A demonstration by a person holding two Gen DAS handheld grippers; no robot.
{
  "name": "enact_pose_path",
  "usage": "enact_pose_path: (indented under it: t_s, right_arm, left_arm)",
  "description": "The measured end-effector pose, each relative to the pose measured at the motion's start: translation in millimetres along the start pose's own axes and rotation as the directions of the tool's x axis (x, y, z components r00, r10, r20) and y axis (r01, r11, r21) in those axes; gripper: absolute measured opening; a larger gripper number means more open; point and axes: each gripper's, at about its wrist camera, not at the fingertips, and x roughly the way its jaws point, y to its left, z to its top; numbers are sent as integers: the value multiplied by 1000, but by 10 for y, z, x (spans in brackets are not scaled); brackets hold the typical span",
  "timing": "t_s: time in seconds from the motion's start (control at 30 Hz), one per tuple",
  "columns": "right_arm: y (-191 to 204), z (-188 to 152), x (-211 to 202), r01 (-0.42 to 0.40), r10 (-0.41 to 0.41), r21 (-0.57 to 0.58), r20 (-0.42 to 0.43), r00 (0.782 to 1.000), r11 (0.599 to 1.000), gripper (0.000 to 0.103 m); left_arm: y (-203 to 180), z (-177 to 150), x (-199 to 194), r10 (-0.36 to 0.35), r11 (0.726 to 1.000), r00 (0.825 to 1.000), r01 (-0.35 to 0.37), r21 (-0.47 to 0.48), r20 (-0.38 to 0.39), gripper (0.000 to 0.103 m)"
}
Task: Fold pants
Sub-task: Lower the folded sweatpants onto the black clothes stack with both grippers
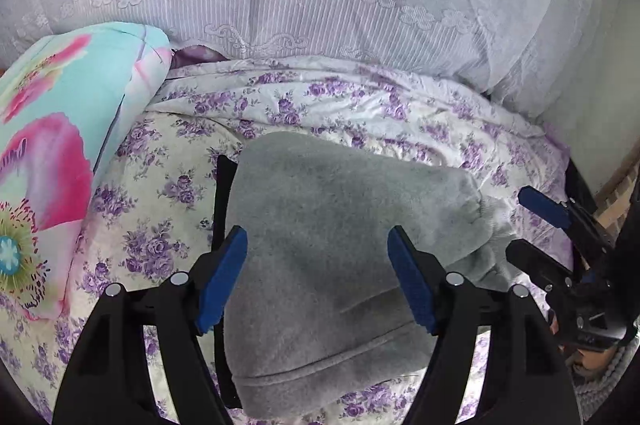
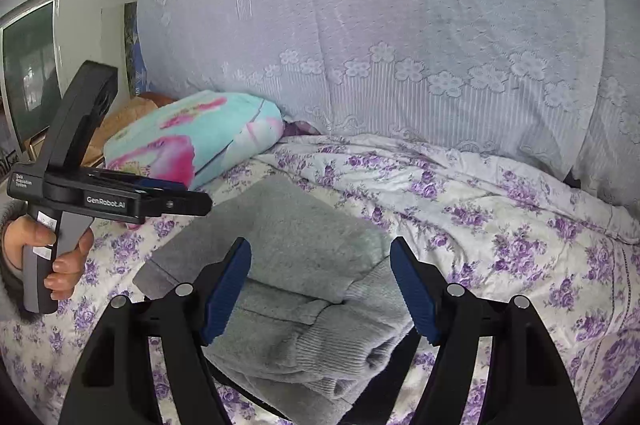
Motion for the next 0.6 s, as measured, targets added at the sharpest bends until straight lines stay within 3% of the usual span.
enact_pose_path:
  t_s: [0.1,0.23,0.6]
  right_arm:
    - [-49,-179,276,18,-15,50,-73,997,999,71]
    - [-10,-436,485,81,-80,8,-107,991,997,73]
    - [-117,-589,622,77,-72,90,-52,996,993,75]
  left_arm:
    - [-86,-104,330,100,994,993,-97,48,-67,74]
    - [-134,-290,541,199,977,980,-196,85,-26,94]
    - [-72,-373,685,216,975,976,-217,50,32,99]
